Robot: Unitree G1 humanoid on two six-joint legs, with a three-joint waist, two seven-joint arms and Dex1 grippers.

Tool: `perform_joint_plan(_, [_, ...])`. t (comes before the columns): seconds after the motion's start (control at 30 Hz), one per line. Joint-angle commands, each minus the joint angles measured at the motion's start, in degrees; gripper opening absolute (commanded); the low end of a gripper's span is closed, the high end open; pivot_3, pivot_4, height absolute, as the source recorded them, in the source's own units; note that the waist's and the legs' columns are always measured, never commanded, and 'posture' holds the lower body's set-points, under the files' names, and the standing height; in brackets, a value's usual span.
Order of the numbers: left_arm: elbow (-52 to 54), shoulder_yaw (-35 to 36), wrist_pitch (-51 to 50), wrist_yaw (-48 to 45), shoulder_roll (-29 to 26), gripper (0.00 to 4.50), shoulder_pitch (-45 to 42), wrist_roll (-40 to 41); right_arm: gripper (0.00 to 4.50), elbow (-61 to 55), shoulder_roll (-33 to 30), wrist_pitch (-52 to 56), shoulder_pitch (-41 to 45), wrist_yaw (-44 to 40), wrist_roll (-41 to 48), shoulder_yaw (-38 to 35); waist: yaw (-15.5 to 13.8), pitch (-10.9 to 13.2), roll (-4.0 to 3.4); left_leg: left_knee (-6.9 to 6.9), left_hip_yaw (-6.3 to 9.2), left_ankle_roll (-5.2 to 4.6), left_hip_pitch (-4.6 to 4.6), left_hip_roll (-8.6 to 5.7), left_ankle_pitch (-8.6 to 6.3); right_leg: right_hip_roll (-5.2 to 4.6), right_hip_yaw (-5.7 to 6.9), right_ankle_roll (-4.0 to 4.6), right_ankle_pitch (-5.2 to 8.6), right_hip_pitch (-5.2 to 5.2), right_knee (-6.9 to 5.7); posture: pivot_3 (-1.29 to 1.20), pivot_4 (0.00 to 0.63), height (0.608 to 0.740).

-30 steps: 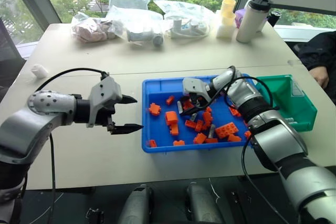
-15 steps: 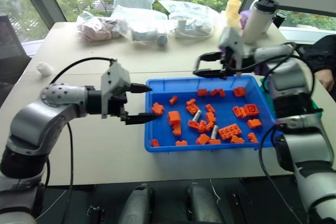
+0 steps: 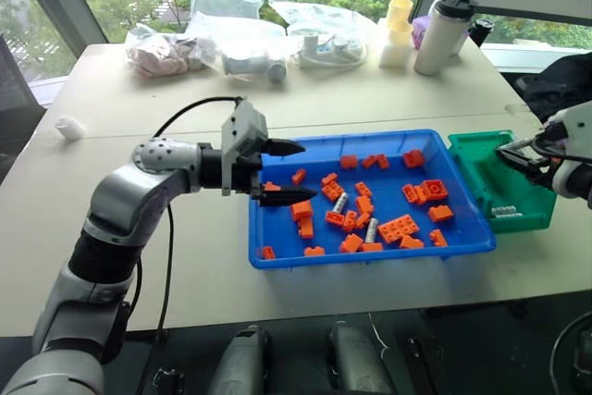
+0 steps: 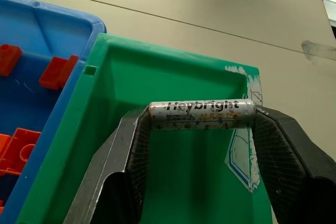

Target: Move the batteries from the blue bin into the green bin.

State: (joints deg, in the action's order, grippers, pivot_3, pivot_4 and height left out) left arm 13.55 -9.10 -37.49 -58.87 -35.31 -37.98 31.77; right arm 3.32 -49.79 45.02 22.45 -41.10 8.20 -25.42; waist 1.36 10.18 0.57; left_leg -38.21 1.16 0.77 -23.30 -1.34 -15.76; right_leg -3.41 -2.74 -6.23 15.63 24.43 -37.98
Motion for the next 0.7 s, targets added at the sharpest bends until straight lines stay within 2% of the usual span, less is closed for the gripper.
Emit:
perform_joint_plan(0.03, [-0.1,0.2,1.7,-1.2,-0.4,4.50,-0.4,-1.0,2.22,-1.6,-1.8,0.6,0.5,2.5,0.7,-1.6,-0.3,0.0,-0.01,-0.01,0.00,0.00,0.00,0.00,0.00,0.00,0.00,0.00,0.00,0.00,0.00,0.00,0.150,0.740])
perform_joint_plan(0.23, [-0.4,0.2,2.1,-1.6,-0.4,4.50,-0.5,-1.9,2.22,0.3,-2.1,0.5,0.6,3.7,1.9,-0.6,-0.7,0.0,0.00,-0.03,0.01,0.00,-0.05,-0.03,0.00,-0.02,0.01,0.00,0.00,-0.01,0.03,0.00,0.150,0.740])
perform_joint_plan(0.37, [-0.4,0.4,2.2,-1.8,-0.6,4.50,-0.3,-2.4,4.15,2.0,-2.7,-0.2,1.1,4.6,1.8,0.2,-0.6,0.0,0.00,-0.03,0.02,0.00,-0.05,-0.03,0.00,-0.03,0.01,0.00,0.00,-0.01,0.03,0.00,0.150,0.740])
perform_joint_plan(0.4, [-0.3,0.5,2.1,-1.8,-0.6,4.50,-0.3,-2.5,4.42,2.4,-2.8,-0.6,1.1,4.8,1.7,0.3,-0.6,0.0,0.00,-0.03,0.01,0.00,-0.05,-0.03,0.00,-0.03,0.01,0.00,0.00,-0.01,0.03,0.00,0.150,0.740])
perform_joint_plan(0.57, [-0.2,0.9,2.1,-1.7,-0.7,4.50,-0.2,-2.7,4.42,2.2,-3.5,-1.7,2.6,5.1,2.4,1.0,-0.6,0.0,-0.01,-0.03,0.02,0.00,-0.05,-0.03,0.00,-0.02,0.01,0.00,0.00,-0.01,0.03,0.00,0.150,0.740])
perform_joint_plan(0.7, [-0.1,1.1,2.1,-2.0,-1.6,4.50,-0.2,-3.0,4.42,-5.0,-3.4,0.1,4.1,0.1,7.0,3.7,-0.3,0.0,-0.01,-0.02,0.02,0.00,-0.04,0.00,0.00,0.01,0.01,0.00,0.00,-0.01,0.03,0.00,0.150,0.740])
